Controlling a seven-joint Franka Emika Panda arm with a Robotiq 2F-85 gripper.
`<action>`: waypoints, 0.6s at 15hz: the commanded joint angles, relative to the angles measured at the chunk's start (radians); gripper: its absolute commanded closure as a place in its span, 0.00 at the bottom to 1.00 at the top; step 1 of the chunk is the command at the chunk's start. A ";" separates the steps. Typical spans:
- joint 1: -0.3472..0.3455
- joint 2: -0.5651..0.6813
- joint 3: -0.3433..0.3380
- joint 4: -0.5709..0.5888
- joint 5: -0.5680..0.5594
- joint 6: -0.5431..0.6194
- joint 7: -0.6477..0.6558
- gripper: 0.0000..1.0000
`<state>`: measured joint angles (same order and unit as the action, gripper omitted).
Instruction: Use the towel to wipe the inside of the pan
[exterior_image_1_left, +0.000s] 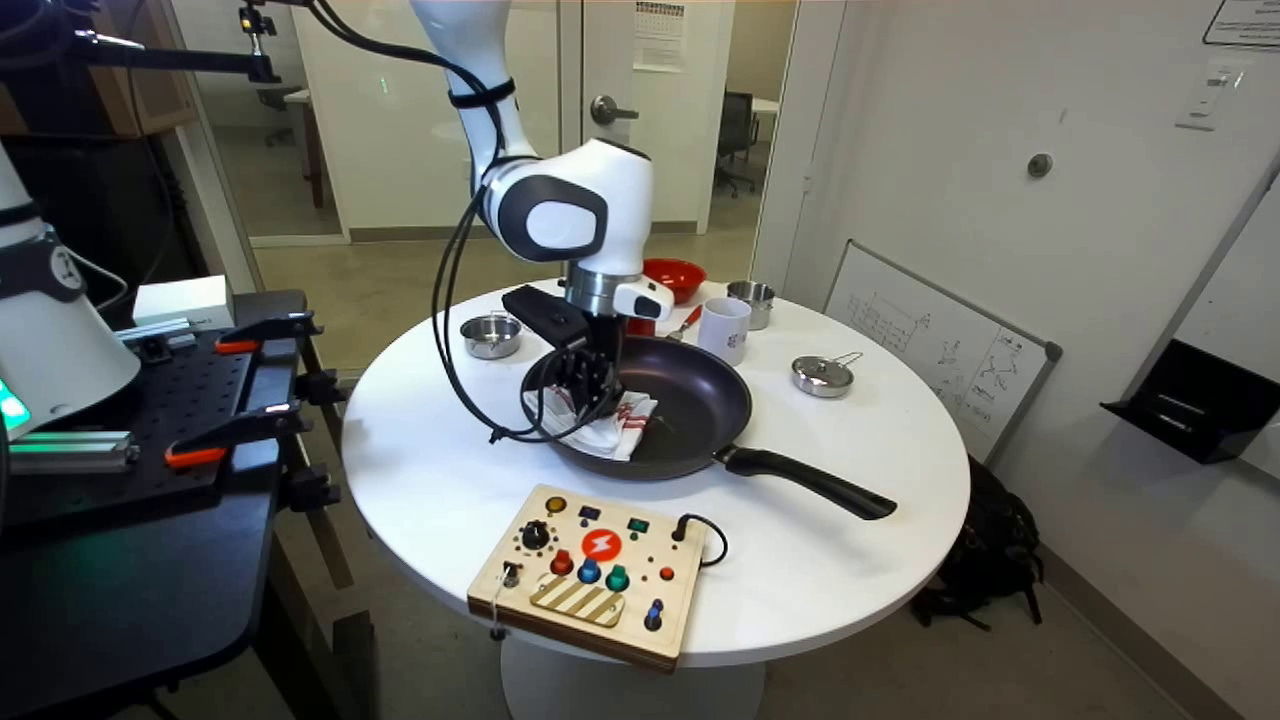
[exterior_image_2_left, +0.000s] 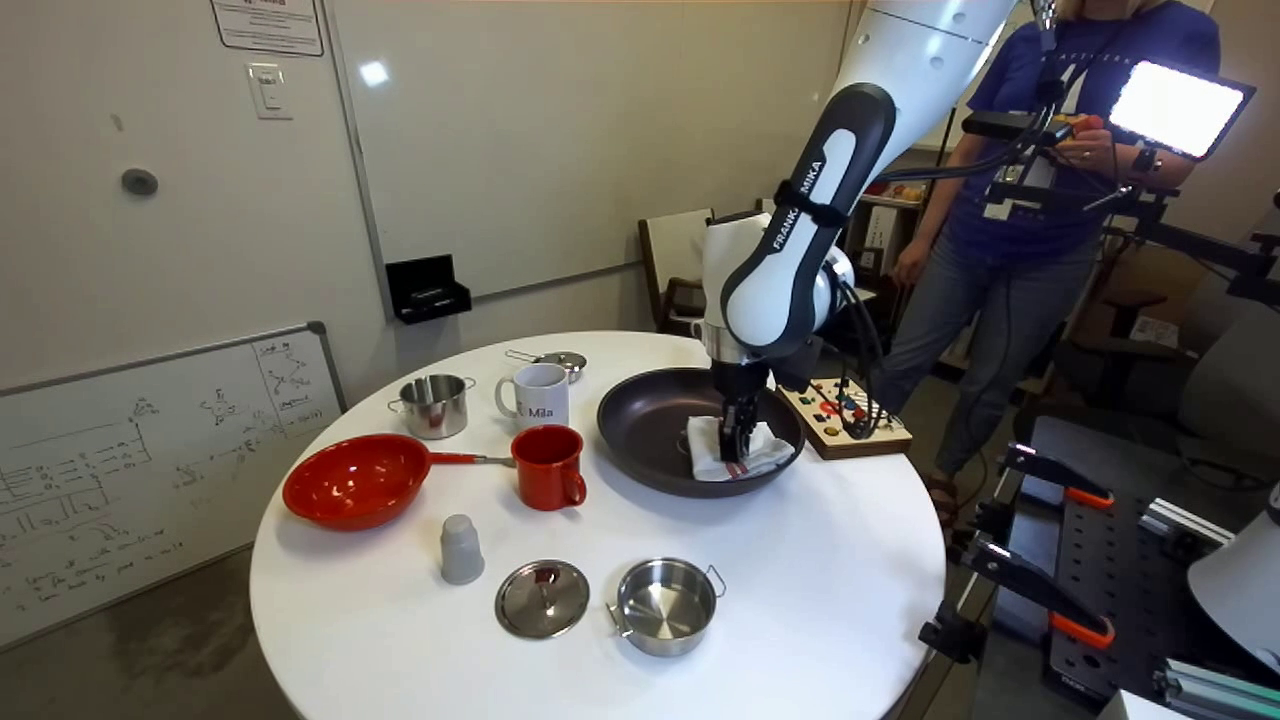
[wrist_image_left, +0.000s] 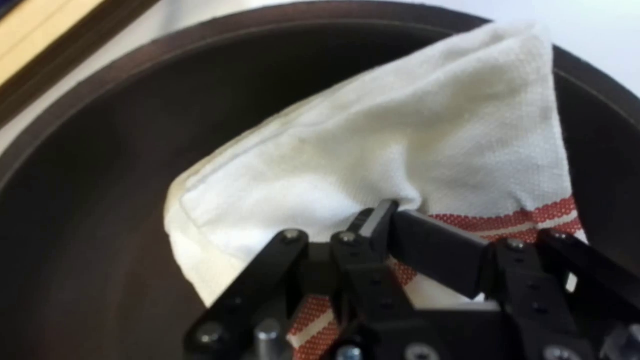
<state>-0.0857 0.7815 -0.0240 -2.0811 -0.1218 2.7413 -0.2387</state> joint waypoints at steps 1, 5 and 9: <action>-0.022 0.024 0.013 0.033 -0.008 -0.005 -0.016 0.95; -0.018 0.003 0.016 0.026 -0.010 0.009 -0.010 0.95; -0.007 0.013 0.024 0.061 -0.012 -0.002 -0.011 0.95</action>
<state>-0.0939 0.7859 -0.0121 -2.0493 -0.1220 2.7440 -0.2395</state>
